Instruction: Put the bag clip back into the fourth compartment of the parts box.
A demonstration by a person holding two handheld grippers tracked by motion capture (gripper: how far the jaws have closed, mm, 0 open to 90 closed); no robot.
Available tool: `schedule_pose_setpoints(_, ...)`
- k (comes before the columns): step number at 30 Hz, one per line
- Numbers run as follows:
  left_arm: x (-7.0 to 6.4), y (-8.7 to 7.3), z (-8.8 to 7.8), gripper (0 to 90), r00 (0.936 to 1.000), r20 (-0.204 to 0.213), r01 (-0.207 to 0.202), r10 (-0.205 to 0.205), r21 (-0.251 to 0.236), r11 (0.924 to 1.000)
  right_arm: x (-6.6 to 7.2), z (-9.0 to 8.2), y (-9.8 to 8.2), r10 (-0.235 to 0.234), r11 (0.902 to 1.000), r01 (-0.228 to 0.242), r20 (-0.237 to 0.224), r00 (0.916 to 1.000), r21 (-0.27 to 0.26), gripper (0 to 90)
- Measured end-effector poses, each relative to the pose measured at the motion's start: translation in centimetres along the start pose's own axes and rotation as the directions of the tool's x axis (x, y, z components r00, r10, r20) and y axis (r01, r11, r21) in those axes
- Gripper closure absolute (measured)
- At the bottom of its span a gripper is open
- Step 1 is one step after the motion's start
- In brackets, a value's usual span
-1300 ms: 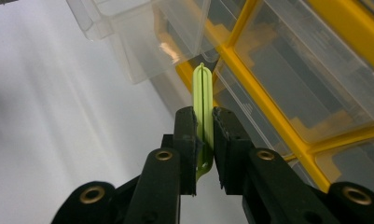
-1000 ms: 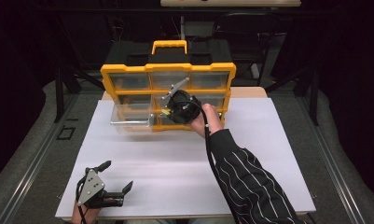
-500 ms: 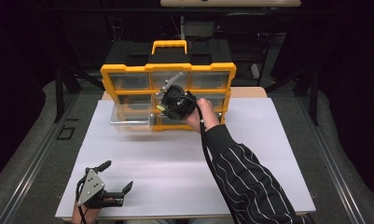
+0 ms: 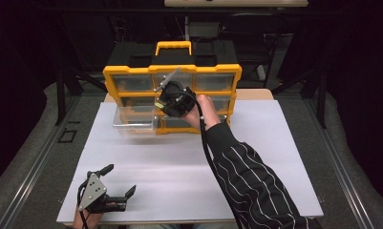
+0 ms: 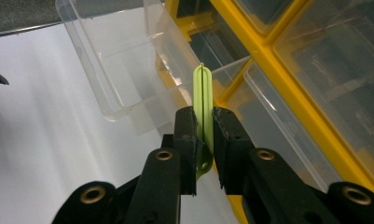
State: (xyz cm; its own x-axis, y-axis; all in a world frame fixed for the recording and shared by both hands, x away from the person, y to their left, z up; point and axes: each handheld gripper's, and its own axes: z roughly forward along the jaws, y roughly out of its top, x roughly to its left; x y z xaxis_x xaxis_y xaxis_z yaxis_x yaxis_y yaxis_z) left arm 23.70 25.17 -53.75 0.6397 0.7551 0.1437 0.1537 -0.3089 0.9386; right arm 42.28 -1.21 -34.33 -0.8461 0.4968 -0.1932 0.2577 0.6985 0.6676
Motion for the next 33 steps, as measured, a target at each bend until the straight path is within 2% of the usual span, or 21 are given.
schedule_pose_setpoints(16,0.1,0.1,-0.1,0.0,1.0000,-0.002,-0.001,0.001,-0.010,1.0000,0.4,-0.7,2.3,-0.024,0.9996,0.023,-0.012,0.9997,-0.019,80.3)
schedule_pose_setpoints(27,0.2,0.1,-0.1,0.0,1.0000,-0.008,-0.001,0.001,-0.007,1.0000,0.7,-0.3,3.9,-0.026,0.9996,0.025,-0.033,0.9991,-0.014,80.3)
schedule_pose_setpoints(33,0.2,0.0,-0.2,0.0,1.0000,-0.006,0.001,-0.001,-0.010,0.9999,1.4,0.3,4.7,-0.039,0.9992,0.039,-0.043,0.9983,-0.005,80.3)
